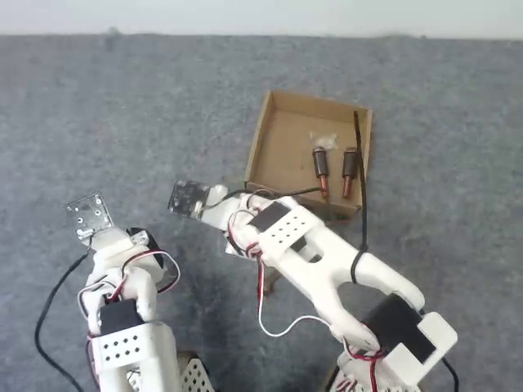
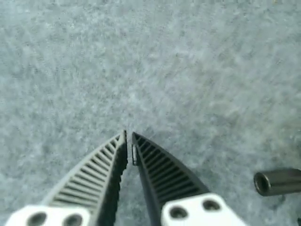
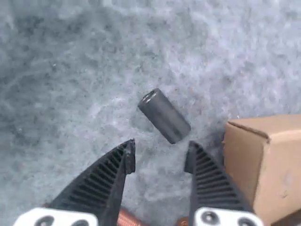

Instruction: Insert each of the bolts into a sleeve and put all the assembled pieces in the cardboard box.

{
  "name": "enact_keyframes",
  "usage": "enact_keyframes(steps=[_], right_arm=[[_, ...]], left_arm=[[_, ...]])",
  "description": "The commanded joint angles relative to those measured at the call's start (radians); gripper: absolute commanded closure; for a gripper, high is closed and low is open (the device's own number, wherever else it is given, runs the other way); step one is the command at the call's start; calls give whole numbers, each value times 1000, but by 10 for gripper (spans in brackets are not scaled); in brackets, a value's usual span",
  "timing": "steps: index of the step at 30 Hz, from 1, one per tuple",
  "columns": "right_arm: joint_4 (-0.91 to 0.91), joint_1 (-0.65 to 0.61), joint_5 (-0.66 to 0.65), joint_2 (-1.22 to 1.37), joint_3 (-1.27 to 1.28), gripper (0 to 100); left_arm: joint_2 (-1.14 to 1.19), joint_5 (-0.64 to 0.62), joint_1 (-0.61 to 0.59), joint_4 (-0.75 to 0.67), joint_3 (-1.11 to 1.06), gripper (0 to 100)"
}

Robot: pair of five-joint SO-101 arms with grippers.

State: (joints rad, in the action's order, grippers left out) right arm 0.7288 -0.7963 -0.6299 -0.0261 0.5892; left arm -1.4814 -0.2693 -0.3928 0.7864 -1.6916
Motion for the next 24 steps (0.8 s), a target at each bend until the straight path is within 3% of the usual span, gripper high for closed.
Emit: enact_keyframes(steps=[1, 6, 13, 24], right_arm=[[-2, -5, -89, -5, -55, 794], [-25, -5, -147, 18, -84, 793], [-39, 5, -206, 199, -203, 794], [-47, 38, -250, 278, -295, 794]], left_arm=[[-11, -9, -5, 8, 59, 949], [-18, -9, -2, 5, 38, 889], [-17, -9, 0, -26, 25, 889], [-18, -5, 11, -83, 2, 982]])
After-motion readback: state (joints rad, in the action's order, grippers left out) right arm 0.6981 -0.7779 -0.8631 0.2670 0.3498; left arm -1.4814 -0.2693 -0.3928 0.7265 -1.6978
